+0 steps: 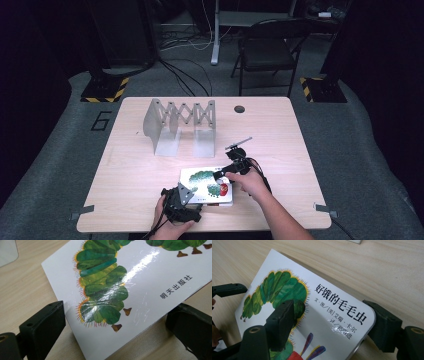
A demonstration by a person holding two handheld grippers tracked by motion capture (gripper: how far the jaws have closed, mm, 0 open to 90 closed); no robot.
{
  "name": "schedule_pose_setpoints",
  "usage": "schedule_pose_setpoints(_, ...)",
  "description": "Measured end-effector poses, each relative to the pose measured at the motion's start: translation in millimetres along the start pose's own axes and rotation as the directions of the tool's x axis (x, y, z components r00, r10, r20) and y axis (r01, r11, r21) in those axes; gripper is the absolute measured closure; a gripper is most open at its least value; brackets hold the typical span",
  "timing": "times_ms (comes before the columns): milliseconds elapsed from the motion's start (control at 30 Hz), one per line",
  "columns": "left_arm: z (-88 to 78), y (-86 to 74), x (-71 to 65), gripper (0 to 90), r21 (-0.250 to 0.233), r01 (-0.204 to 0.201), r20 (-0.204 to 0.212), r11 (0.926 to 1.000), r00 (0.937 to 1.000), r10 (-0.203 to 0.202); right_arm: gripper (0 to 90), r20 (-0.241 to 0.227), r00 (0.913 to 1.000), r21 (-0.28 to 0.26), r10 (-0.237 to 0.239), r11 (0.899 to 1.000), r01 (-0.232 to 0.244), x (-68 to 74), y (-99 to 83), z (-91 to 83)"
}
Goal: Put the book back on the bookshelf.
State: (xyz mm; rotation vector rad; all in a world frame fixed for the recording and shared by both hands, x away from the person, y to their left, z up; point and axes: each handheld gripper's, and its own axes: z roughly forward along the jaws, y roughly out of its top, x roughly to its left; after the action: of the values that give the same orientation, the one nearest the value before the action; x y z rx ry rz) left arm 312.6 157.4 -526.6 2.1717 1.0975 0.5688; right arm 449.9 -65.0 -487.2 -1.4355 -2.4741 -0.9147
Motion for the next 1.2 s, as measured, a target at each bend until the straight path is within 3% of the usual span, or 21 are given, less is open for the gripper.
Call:
schedule_pose_setpoints(67,0.9,-0.5,2.5,0.3,0.014,0.032,0.012,0.9994,0.9994,-0.032,29.0,-0.004,1.0000,-0.002,-0.002,1.000,0.002,0.0,-0.1,-0.6)
schedule_pose_setpoints(233,0.6,1.3,5.2,0.1,0.034,0.016,0.026,0.9993,0.9995,-0.017,29.8,-0.003,1.0000,0.000,0.001,1.000,-0.001,-0.1,-0.2,-0.7)
schedule_pose_setpoints(367,-0.3,3.2,8.3,0.8,0.065,0.024,0.047,0.9976,0.9985,-0.027,30.3,-0.006,1.0000,0.009,0.005,1.000,-0.005,-1.5,-0.1,0.4)
schedule_pose_setpoints(467,-1.2,4.4,13.2,1.4,0.073,0.013,0.076,0.9973,0.9969,-0.019,30.7,-0.009,0.9999,0.009,0.006,1.000,-0.006,-2.9,0.1,1.2)
schedule_pose_setpoints(633,-1.8,5.5,16.1,1.7,0.092,0.024,0.095,0.9955,0.9949,-0.032,32.1,-0.013,0.9999,-0.005,0.005,1.000,-0.005,-3.3,0.3,-0.2)
schedule_pose_setpoints(733,-2.4,5.5,19.7,2.8,0.106,0.049,0.122,0.9932,0.9906,-0.062,32.3,-0.014,0.9998,0.000,0.016,1.000,-0.016,-3.3,0.2,0.2)
schedule_pose_setpoints(900,-4.8,6.7,31.0,4.7,0.111,0.067,0.191,0.9915,0.9777,-0.087,32.3,-0.020,0.9996,0.005,0.020,1.000,-0.020,-5.0,0.2,1.0)
schedule_pose_setpoints(967,-5.9,6.8,36.0,6.2,0.122,0.088,0.228,0.9887,0.9668,-0.114,32.2,-0.021,0.9997,0.006,0.017,1.000,-0.017,-5.9,0.0,1.6)
schedule_pose_setpoints(1000,-6.4,7.0,38.6,6.6,0.121,0.086,0.238,0.9888,0.9647,-0.113,32.3,-0.024,0.9995,0.003,0.022,1.000,-0.022,-6.2,-0.3,2.2)
schedule_pose_setpoints(1067,-7.9,5.8,45.6,12.7,0.112,0.137,0.261,0.9841,0.9516,-0.163,32.2,-0.021,0.9997,0.007,0.016,1.000,-0.016,-7.6,-0.5,2.9)
schedule_pose_setpoints(1133,-8.1,4.5,51.7,16.6,0.104,0.194,0.287,0.9755,0.9332,-0.216,32.2,-0.021,0.9997,0.007,0.016,1.000,-0.016,-8.0,-0.4,3.1)
schedule_pose_setpoints(1200,-8.0,4.0,55.6,18.9,0.106,0.220,0.307,0.9697,0.9204,-0.242,32.2,-0.023,0.9996,0.005,0.015,1.000,-0.015,-7.9,-0.4,3.1)
